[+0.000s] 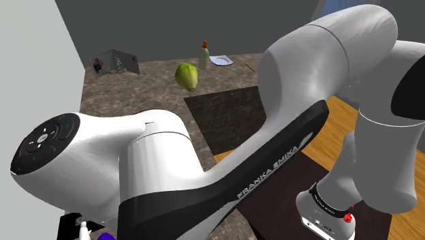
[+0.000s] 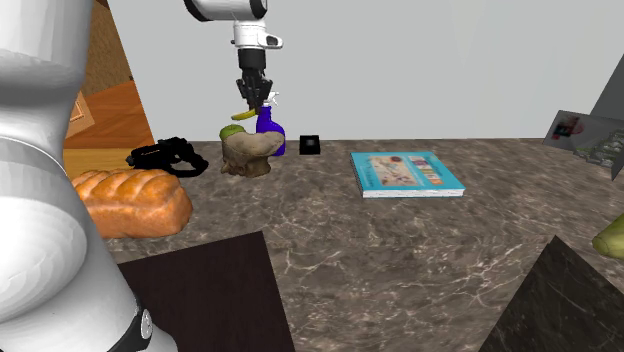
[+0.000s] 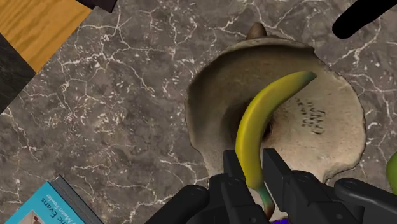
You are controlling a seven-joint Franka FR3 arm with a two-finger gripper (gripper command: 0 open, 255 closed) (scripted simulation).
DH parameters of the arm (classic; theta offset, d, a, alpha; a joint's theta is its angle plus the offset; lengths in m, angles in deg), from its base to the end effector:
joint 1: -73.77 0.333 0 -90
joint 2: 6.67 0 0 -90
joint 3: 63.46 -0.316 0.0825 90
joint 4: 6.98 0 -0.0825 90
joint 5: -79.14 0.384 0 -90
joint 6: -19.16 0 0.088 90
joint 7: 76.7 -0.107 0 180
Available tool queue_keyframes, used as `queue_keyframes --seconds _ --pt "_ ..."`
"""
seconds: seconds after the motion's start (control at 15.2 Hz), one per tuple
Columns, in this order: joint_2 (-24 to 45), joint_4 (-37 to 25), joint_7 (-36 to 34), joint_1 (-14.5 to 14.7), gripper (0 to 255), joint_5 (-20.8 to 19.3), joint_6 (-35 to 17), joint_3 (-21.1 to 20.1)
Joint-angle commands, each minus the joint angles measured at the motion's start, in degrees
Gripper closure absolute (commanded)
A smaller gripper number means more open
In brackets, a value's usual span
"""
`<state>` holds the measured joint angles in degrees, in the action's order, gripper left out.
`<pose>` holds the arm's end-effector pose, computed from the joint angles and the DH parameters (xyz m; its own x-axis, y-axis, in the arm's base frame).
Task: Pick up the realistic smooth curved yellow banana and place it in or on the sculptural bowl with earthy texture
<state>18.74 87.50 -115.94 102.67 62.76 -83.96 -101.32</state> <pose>0.3139 0.5550 0.3840 0.8463 0.5108 -0.1514 0.5283 -0.8411 0.1157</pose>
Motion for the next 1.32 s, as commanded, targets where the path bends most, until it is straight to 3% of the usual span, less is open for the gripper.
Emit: queue_keyframes --seconds 0.0,0.92,1.25 --pt "1.73 -1.97 -1.66 1.79 255 -0.68 0.61 0.01" --pt "6.32 2.59 -3.6 2.63 255 -3.76 -7.71 1.84" --pt "6.32 2.59 -3.6 2.63 255 -3.76 -7.71 1.84"
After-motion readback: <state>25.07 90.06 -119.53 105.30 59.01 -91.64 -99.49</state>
